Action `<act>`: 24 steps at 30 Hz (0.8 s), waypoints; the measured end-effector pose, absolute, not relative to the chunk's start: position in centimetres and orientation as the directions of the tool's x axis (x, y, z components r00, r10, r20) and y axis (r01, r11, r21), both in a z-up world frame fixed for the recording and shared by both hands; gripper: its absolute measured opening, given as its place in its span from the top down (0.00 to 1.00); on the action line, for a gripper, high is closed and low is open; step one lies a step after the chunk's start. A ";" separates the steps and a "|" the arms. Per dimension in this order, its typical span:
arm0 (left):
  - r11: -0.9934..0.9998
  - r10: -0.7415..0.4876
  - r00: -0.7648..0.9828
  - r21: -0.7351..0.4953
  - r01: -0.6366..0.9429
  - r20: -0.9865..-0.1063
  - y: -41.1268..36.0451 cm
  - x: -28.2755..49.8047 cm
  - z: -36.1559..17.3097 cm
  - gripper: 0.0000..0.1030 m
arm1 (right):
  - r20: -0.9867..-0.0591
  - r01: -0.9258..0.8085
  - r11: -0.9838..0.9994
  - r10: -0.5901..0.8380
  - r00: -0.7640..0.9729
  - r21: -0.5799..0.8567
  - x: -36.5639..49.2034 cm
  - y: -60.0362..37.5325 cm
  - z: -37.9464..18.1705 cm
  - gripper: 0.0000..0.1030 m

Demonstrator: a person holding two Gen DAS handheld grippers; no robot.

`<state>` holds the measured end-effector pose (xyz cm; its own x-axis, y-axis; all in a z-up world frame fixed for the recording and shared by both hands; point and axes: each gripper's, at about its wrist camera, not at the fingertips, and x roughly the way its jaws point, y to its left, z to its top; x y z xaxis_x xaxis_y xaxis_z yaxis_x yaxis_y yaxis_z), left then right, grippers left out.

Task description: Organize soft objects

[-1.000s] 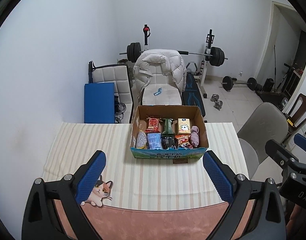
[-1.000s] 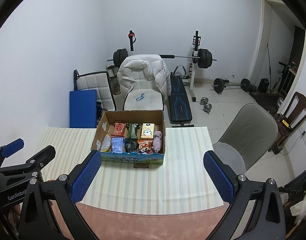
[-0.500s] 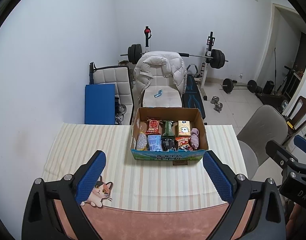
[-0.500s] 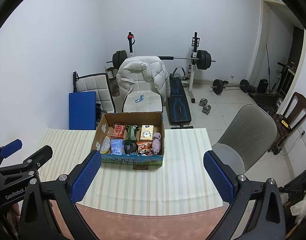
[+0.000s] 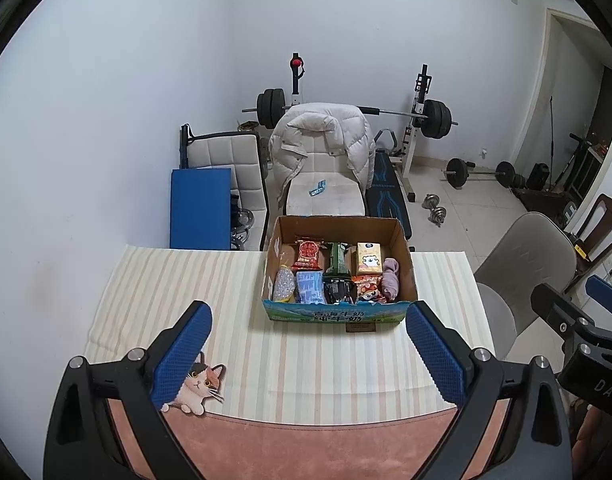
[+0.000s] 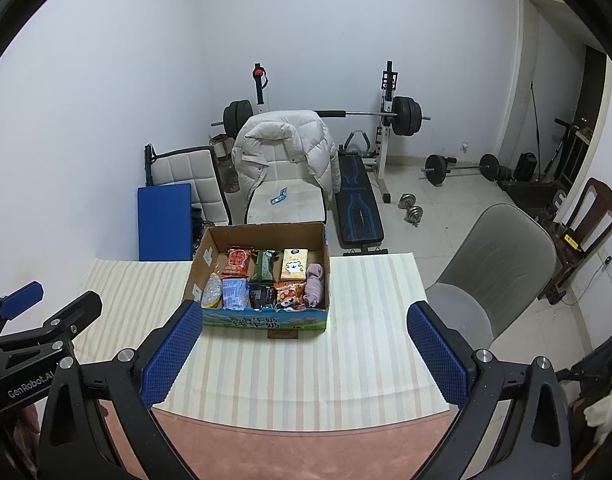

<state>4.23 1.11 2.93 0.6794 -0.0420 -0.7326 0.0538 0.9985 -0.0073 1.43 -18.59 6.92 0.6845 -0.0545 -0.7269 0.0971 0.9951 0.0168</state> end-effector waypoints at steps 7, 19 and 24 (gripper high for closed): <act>0.999 -0.041 0.678 -0.009 0.050 -0.734 1.1 4.2 2.9 0.03 | -0.723 0.107 0.994 -0.063 0.688 0.015 1.5 -18.3 6.5 0.00; 0.999 -0.042 0.682 -0.010 0.051 -0.730 0.8 4.2 3.0 0.03 | -0.721 0.120 0.993 -0.076 0.689 0.010 1.7 -18.2 6.5 0.00; 0.999 -0.045 0.682 -0.015 0.050 -0.730 0.8 4.2 3.0 0.03 | -0.720 0.121 0.993 -0.076 0.690 0.012 1.7 -18.2 6.5 0.00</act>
<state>4.22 0.83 3.04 0.6822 -0.0450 -0.7298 0.0497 0.9987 -0.0151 1.66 -18.19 6.47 0.6896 -0.0755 -0.7203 0.1211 0.9926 0.0118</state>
